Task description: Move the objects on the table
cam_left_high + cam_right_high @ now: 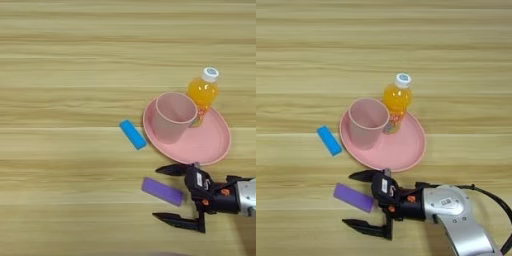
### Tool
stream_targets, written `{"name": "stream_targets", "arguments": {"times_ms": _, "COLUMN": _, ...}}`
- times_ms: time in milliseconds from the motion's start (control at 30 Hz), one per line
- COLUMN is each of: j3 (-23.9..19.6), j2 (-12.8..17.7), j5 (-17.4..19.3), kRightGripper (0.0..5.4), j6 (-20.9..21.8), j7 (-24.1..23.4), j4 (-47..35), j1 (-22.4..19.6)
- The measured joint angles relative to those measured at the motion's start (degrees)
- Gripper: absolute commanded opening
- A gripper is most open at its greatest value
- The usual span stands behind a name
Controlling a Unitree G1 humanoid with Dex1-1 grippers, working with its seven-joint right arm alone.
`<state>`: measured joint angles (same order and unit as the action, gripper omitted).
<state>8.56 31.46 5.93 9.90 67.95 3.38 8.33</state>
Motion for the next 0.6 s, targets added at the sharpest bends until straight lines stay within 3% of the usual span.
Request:
{"name": "stream_targets", "arguments": {"times_ms": 333, "j3": 0.5, "j2": 0.0, "j5": 0.2, "kRightGripper": 3.69, "j6": 1.2, "j7": 0.0, "j4": 1.3, "j1": -0.7}}
{"name": "stream_targets", "arguments": {"times_ms": 600, "j3": 0.7, "j2": 0.0, "j5": 0.2, "kRightGripper": 2.66, "j6": 2.1, "j7": 0.0, "j4": 1.7, "j1": -0.7}}
